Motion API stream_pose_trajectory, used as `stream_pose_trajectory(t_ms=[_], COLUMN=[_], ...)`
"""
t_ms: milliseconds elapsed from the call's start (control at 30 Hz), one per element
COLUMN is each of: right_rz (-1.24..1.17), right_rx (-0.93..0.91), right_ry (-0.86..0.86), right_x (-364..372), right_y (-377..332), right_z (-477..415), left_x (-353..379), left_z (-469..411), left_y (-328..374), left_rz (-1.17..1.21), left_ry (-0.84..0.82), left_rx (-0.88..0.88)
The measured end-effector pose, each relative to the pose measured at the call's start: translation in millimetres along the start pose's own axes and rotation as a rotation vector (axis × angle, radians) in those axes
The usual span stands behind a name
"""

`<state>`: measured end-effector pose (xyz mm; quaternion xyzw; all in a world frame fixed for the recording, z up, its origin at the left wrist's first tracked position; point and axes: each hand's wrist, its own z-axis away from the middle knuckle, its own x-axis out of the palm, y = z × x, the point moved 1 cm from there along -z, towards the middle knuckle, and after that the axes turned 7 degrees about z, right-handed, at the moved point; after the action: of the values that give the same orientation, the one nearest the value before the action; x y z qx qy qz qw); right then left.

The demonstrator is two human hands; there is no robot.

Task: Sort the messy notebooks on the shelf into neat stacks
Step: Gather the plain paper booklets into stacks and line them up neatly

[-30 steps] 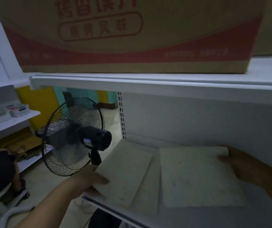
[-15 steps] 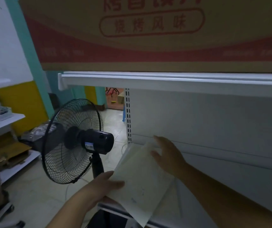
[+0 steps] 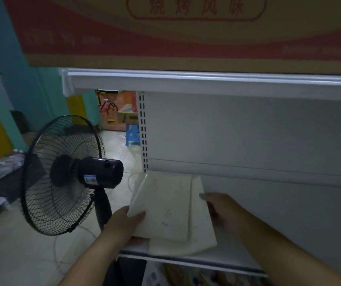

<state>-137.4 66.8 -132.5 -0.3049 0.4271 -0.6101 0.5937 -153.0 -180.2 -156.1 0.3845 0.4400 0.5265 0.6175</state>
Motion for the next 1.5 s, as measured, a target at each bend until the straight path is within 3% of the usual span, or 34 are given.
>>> stream_pose_trajectory(t_ms=[67, 133, 233, 367, 500, 600, 667, 767, 833, 1067, 1267, 1400, 1500], right_rz=[0.335, 0.452, 0.190, -0.227, -0.348, -0.299, -0.065, 0.822, 1.067, 0.728, -0.092, -0.244, -0.217], right_rx=[-0.094, -0.179, -0.120, -0.004, -0.040, -0.125, -0.175, -0.446, -0.624, -0.431, -0.240, -0.206, -0.241], right_ry=[-0.037, 0.064, 0.206, 0.206, 0.130, 0.041, 0.060, 0.283, 0.320, 0.210, 0.098, 0.170, 0.221], right_x=[5.0, -1.7, -43.6, -97.6, -91.4, -52.6, -23.1, 1.6, 6.5, -10.1, -92.1, -179.8, -241.7], right_y=[9.9, 15.9, 18.4, 34.8, 38.9, 19.7, 13.8, 44.9, 60.4, 49.3, 57.1, 72.3, 86.7], right_z=[11.3, 14.9, 25.3, 41.9, 42.5, 41.1, 41.8, 29.7, 28.5, 33.9, 80.1, 120.4, 153.3], left_x=[-1.2, -3.7, -9.0, -7.8, -6.6, -6.0, -5.3, -2.9, -0.6, 30.1, 130.1, 216.5, 270.0], left_z=[1.9, 3.0, 1.9, 0.1, -1.8, 0.6, 3.3, 8.8, 13.3, 50.0, 107.4, 148.0, 179.7], left_y=[-0.8, -1.9, -5.5, -6.6, -7.6, -4.2, 0.1, 5.4, 8.1, 16.9, 26.0, 31.9, 33.3], left_rz=[0.022, 0.069, 0.065, 0.026, 0.005, 0.004, 0.033, 0.025, -0.001, 0.081, 0.192, 0.242, 0.296], left_ry=[-0.022, -0.052, -0.087, -0.109, -0.114, -0.101, -0.098, -0.094, -0.093, -0.172, -0.258, -0.367, -0.464], left_rx=[-0.003, -0.027, -0.038, -0.016, 0.015, 0.034, 0.035, 0.051, 0.054, 0.033, 0.130, 0.202, 0.160])
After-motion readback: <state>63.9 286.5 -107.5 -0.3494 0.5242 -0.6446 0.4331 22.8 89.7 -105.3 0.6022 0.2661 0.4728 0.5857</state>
